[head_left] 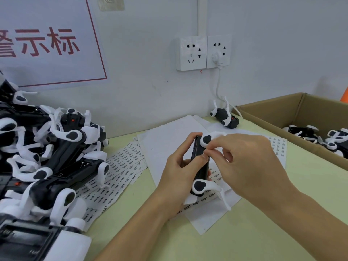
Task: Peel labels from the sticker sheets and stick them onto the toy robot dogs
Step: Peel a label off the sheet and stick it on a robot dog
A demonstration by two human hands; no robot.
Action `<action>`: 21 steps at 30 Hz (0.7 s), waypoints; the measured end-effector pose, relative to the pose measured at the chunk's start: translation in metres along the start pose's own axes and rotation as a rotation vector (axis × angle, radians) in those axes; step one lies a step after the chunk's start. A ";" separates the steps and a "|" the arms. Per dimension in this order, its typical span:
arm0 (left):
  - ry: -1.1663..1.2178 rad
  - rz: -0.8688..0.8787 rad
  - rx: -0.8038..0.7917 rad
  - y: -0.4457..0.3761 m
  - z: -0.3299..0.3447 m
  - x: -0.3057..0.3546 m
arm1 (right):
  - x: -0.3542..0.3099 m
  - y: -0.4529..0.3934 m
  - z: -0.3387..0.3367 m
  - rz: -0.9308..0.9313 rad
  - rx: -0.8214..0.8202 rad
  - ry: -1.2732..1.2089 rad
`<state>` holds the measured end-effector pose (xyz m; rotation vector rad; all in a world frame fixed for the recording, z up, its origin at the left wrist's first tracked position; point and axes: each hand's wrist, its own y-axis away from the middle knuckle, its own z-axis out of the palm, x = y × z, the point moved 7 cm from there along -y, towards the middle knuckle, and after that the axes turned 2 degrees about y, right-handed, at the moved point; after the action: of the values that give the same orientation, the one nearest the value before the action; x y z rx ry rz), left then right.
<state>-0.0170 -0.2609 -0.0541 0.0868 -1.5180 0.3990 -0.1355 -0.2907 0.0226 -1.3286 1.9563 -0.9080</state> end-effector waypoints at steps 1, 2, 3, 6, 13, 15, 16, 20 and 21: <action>0.000 0.001 0.000 0.000 0.000 0.000 | 0.000 0.000 0.000 -0.002 -0.004 -0.004; 0.001 0.001 -0.001 0.000 0.000 0.000 | -0.001 0.000 0.001 0.000 -0.010 -0.010; 0.001 -0.001 -0.003 0.000 0.000 0.000 | -0.001 -0.001 0.001 0.011 -0.017 -0.018; -0.018 0.003 -0.018 0.000 0.001 0.000 | 0.003 -0.002 0.000 0.067 -0.024 -0.041; 0.026 -0.014 -0.020 -0.001 0.002 -0.002 | 0.004 -0.003 -0.002 0.063 -0.052 -0.042; 0.056 -0.023 -0.012 -0.001 0.000 -0.004 | 0.005 -0.002 -0.005 0.034 -0.046 -0.038; 0.065 -0.024 -0.010 -0.001 0.000 -0.004 | 0.006 -0.002 -0.007 0.027 -0.039 -0.038; 0.081 -0.027 -0.009 -0.001 -0.002 -0.007 | 0.009 0.001 -0.013 0.010 0.008 -0.111; 0.082 -0.027 -0.009 -0.001 -0.003 -0.007 | 0.007 0.002 -0.014 -0.002 0.004 -0.131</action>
<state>-0.0143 -0.2625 -0.0610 0.0829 -1.4365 0.3704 -0.1494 -0.2943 0.0284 -1.3536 1.8522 -0.8045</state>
